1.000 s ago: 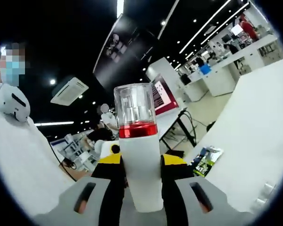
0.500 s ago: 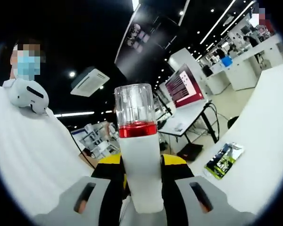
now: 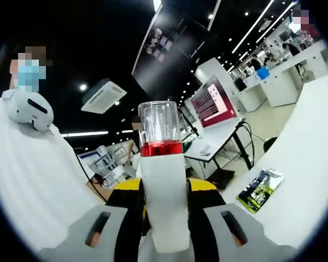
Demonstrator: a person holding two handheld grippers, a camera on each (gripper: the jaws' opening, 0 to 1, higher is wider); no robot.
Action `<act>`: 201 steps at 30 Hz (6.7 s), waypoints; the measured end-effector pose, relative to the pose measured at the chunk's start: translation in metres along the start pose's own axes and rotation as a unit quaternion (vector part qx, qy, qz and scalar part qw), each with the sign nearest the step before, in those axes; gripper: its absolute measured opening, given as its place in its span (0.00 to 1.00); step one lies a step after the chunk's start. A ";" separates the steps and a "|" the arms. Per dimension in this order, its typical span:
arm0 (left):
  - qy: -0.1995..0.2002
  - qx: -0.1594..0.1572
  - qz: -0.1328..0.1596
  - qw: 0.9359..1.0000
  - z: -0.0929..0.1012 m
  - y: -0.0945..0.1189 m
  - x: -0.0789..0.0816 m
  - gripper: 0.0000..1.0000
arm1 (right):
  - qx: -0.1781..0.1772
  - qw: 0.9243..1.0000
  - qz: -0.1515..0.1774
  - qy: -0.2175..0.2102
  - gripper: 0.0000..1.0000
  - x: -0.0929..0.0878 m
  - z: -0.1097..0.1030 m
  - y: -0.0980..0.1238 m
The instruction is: Arrange the skincare products in the storage area until every visible bottle or jar stands upright without overlapping.
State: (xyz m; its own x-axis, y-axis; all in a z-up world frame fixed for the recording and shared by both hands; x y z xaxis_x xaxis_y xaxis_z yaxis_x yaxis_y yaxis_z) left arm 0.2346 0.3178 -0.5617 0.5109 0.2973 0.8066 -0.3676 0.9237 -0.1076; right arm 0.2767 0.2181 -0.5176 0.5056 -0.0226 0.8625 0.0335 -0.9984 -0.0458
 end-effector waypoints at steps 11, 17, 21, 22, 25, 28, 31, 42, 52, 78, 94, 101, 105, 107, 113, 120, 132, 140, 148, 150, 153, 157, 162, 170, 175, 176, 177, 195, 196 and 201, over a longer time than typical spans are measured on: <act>-0.065 0.123 -0.033 0.990 -0.017 0.008 0.013 0.29 | -0.114 0.989 -0.041 0.087 0.30 0.012 0.007 -0.014; -0.091 0.157 -0.046 0.982 -0.020 0.012 0.011 0.29 | -0.154 0.980 -0.057 0.111 0.31 0.006 0.007 -0.022; -0.090 0.148 -0.045 0.984 -0.019 0.017 0.007 0.29 | -0.150 0.982 -0.051 0.107 0.31 0.003 0.006 -0.022; -0.089 0.150 -0.048 0.984 -0.020 0.016 0.006 0.29 | -0.152 0.982 -0.054 0.103 0.30 0.002 0.007 -0.021; -0.101 0.154 -0.062 0.981 -0.020 0.014 0.000 0.29 | -0.163 0.978 -0.068 0.115 0.29 -0.003 0.003 -0.020; -0.099 0.149 -0.059 0.982 -0.020 0.015 -0.002 0.30 | -0.167 0.978 -0.064 0.111 0.28 -0.006 0.003 -0.018; -0.115 0.148 -0.057 0.981 -0.021 0.016 -0.007 0.30 | -0.169 0.977 -0.066 0.112 0.28 -0.009 0.003 -0.017; -0.120 0.211 -0.122 0.962 -0.035 0.030 -0.030 0.37 | -0.174 0.977 -0.056 0.107 0.28 0.001 0.013 -0.010; -0.111 0.266 -0.181 0.940 -0.054 0.055 -0.055 0.38 | -0.244 0.964 0.022 0.102 0.28 0.033 0.032 0.034; -0.028 0.427 -0.262 0.865 -0.111 0.074 -0.090 0.28 | -0.421 0.902 0.055 0.076 0.29 0.033 0.073 0.166; -0.048 0.434 -0.269 0.858 -0.112 0.077 -0.090 0.26 | -0.506 0.856 0.039 0.094 0.29 0.022 0.131 0.214; -0.050 0.430 -0.293 0.853 -0.113 0.077 -0.095 0.23 | -0.500 0.856 0.034 0.125 0.29 0.021 0.162 0.224; -0.061 0.436 -0.292 0.849 -0.115 0.080 -0.094 0.23 | -0.497 0.858 0.013 0.128 0.29 0.020 0.179 0.229; -0.052 0.431 -0.276 0.858 -0.114 0.079 -0.092 0.23 | -0.494 0.860 0.010 0.125 0.29 0.017 0.188 0.235; -0.039 0.449 -0.270 0.851 -0.118 0.084 -0.093 0.23 | -0.511 0.854 -0.001 0.101 0.29 0.004 0.214 0.251; -0.046 0.451 -0.301 0.839 -0.119 0.086 -0.100 0.23 | -0.511 0.855 -0.005 0.089 0.29 0.000 0.234 0.254; -0.043 0.459 -0.306 0.833 -0.120 0.087 -0.099 0.23 | -0.513 0.855 -0.006 0.080 0.28 -0.003 0.260 0.261; -0.039 0.462 -0.316 0.828 -0.120 0.088 -0.101 0.23 | -0.513 0.853 -0.022 0.098 0.28 -0.004 0.274 0.265; -0.036 0.464 -0.324 0.824 -0.120 0.089 -0.105 0.23 | -0.502 0.854 -0.008 0.133 0.28 -0.006 0.303 0.286; -0.038 0.460 -0.330 0.823 -0.120 0.087 -0.106 0.23 | -0.497 0.856 -0.007 0.139 0.28 -0.006 0.307 0.288; -0.038 0.460 -0.334 0.822 -0.120 0.088 -0.107 0.23 | -0.493 0.858 -0.014 0.147 0.28 -0.008 0.309 0.288; -0.033 0.467 -0.330 0.820 -0.121 0.089 -0.106 0.23 | -0.484 0.860 -0.008 0.160 0.28 -0.011 0.314 0.286; -0.038 0.461 -0.344 0.817 -0.121 0.088 -0.108 0.23 | -0.483 0.859 0.007 0.167 0.28 -0.011 0.322 0.286; -0.033 0.464 -0.340 0.817 -0.122 0.089 -0.107 0.23 | -0.480 0.858 0.036 0.179 0.29 -0.018 0.318 0.294; -0.035 0.462 -0.341 0.818 -0.121 0.088 -0.108 0.23 | -0.477 0.858 0.029 0.189 0.29 -0.018 0.308 0.286; -0.034 0.462 -0.339 0.819 -0.121 0.088 -0.107 0.23 | -0.476 0.858 0.030 0.188 0.29 -0.018 0.304 0.282; -0.034 0.462 -0.339 0.819 -0.121 0.088 -0.107 0.23 | -0.476 0.859 0.030 0.188 0.29 -0.018 0.303 0.281; -0.037 0.461 -0.336 0.821 -0.120 0.088 -0.107 0.23 | -0.469 0.861 0.019 0.194 0.30 -0.017 0.289 0.273; -0.037 0.461 -0.336 0.821 -0.120 0.088 -0.107 0.23 | -0.470 0.861 0.019 0.193 0.30 -0.017 0.289 0.273; -0.037 0.461 -0.335 0.821 -0.120 0.088 -0.107 0.23 | -0.471 0.861 0.018 0.192 0.30 -0.018 0.289 0.273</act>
State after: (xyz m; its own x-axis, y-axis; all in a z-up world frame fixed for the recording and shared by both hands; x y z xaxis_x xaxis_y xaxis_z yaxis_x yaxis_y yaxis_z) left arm 0.2412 0.3967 -0.7272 0.8019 -0.2497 0.5427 -0.4731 0.2892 0.8322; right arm 0.5260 -0.0391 -0.6911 0.1625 0.1112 0.9804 -0.7812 -0.5925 0.1967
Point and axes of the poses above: the point that each gripper's makers call its tool centre point, and the gripper's own axes: y roughly backward along the fingers, z roughly to its right, x roughly out of its top, the point moved 8 cm from there along y, roughly backward along the fingers, and after that the axes turned 2 degrees about y, right-handed, at the moved point
